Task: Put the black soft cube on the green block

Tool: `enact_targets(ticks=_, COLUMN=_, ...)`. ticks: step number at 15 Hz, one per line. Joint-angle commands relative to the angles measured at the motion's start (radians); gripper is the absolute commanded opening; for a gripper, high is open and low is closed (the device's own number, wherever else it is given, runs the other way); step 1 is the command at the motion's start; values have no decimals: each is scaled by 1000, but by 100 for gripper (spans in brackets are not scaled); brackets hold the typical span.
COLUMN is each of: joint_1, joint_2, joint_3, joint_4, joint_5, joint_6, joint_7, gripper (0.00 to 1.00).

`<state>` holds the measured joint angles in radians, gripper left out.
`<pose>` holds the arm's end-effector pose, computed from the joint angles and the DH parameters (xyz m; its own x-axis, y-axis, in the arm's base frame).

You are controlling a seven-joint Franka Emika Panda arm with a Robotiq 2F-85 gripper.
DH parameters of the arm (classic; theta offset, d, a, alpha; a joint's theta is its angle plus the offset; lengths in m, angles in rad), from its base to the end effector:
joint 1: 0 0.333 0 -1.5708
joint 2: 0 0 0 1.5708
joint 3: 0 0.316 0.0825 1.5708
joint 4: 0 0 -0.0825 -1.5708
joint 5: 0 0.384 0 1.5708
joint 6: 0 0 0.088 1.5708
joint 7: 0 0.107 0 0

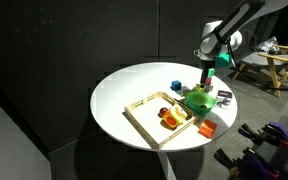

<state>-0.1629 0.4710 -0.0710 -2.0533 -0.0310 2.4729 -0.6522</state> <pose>0.5730 -0.1361 0.2011 0.8983 0.4336 -0.0712 0.4352 -0.9003 0.0087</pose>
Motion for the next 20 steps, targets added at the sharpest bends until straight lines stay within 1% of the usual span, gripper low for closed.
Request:
enact_targets(ticks=1, joint_1=-23, joint_2=26, joint_3=12, joint_4=27, joint_5=-36, joint_6=17, joint_7=15, gripper=100)
enact_targets(ticks=10, joint_1=-42, joint_2=61, joint_3=9, joint_4=53, joint_5=-45, joint_6=15, joint_7=31, gripper=100)
enact_targets(ticks=16, joint_1=-40, joint_2=71, joint_3=6, joint_4=63, joint_5=-47, joint_6=14, joint_7=76, gripper=100)
enact_targets(ticks=20, joint_1=-42, joint_2=71, joint_3=7, joint_4=65, joint_5=-48, joint_6=13, joint_7=82, gripper=100)
